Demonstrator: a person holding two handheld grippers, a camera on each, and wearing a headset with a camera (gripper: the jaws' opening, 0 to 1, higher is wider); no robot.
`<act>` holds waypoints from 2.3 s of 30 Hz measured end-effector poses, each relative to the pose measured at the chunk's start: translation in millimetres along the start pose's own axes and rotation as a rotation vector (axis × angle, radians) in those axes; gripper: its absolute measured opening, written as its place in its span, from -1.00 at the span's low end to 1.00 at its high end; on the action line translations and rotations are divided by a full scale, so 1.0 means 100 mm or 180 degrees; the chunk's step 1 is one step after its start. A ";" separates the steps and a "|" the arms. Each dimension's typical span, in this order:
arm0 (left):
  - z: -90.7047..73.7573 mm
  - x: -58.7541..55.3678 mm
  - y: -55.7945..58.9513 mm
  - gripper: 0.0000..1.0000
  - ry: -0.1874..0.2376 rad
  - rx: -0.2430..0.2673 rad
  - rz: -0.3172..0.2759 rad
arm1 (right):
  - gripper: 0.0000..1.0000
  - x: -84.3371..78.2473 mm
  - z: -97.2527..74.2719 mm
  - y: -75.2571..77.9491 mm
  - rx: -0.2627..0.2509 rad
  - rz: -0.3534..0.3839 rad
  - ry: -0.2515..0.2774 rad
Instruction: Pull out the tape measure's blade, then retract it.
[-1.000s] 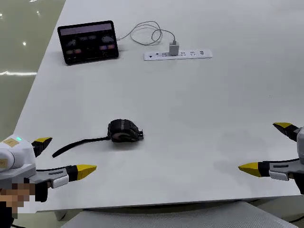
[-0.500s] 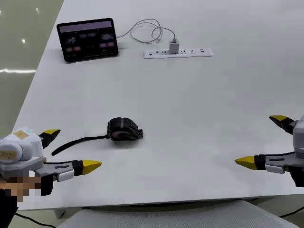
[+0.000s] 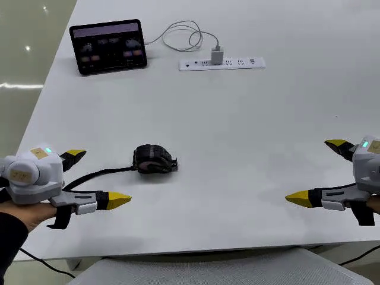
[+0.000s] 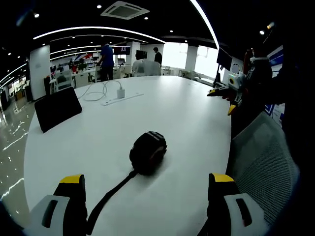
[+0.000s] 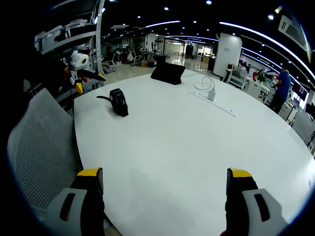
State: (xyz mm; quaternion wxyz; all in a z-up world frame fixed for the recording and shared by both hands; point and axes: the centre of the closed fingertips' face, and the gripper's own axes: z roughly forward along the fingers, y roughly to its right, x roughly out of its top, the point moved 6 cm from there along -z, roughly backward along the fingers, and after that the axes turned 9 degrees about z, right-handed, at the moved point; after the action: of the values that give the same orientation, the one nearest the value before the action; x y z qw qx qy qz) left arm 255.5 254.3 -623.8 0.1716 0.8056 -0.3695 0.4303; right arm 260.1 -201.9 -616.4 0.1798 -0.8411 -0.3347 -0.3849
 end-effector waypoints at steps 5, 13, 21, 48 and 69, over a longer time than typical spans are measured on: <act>0.05 0.02 -0.05 1.00 -0.0065 -0.0041 0.0055 | 1.00 0.00 0.04 0.00 0.0028 -0.0002 -0.0017; 0.16 0.06 -0.09 1.00 -0.0109 -0.0150 0.0177 | 1.00 0.04 0.13 -0.01 0.0104 -0.0020 -0.0047; 0.26 0.08 -0.10 1.00 -0.0199 -0.0279 0.0279 | 1.00 0.11 0.22 -0.01 0.0176 -0.0062 -0.0056; 0.52 0.23 -0.15 0.91 -0.0502 -0.0666 0.0708 | 1.00 0.23 0.40 -0.04 0.0339 -0.0175 -0.0089; 0.73 0.31 -0.13 0.70 -0.0738 -0.0962 0.1288 | 1.00 0.49 0.79 -0.19 0.0667 -0.0382 -0.0134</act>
State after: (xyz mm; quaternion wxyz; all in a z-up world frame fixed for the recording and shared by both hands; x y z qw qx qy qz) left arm 317.3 205.6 -639.2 0.1570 0.7245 -0.6000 0.3008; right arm 311.8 -123.8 -628.6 0.2364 -0.8041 -0.4265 -0.3401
